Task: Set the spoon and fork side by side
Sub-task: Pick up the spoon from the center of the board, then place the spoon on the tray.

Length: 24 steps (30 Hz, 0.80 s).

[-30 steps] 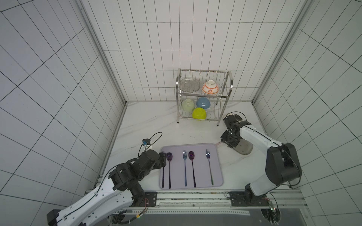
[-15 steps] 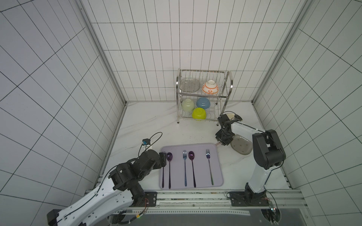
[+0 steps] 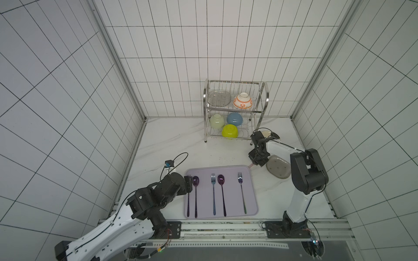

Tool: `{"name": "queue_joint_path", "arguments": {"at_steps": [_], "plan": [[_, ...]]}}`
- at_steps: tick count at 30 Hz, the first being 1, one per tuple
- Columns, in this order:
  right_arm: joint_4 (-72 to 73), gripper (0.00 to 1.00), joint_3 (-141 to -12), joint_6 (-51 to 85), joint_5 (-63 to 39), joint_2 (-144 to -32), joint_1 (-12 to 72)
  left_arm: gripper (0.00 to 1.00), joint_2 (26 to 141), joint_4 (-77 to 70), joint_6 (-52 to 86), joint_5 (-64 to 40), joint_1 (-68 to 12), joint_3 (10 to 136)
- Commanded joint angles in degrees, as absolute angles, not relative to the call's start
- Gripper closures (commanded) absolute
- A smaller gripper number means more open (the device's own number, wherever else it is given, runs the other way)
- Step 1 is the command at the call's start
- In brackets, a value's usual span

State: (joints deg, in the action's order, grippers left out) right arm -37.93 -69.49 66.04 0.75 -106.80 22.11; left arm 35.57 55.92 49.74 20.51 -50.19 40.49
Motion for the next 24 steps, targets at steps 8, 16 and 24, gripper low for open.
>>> {"name": "queue_joint_path", "arguments": {"at_steps": [8,16,24], "plan": [[-37.9,1.0,-70.2,58.8,16.3,-97.2,21.1,0.13,35.3,55.4,50.6,20.9,-50.2,40.7],[-43.5,1.0,-66.9,48.7,24.5,-86.0,21.3,0.13,35.2,55.4,50.2,22.0,-50.2,40.9],[-54.4,1.0,-62.7,37.8,24.2,-76.0,31.2,0.12,34.8,55.3,49.6,22.4,-50.1,40.7]]}}
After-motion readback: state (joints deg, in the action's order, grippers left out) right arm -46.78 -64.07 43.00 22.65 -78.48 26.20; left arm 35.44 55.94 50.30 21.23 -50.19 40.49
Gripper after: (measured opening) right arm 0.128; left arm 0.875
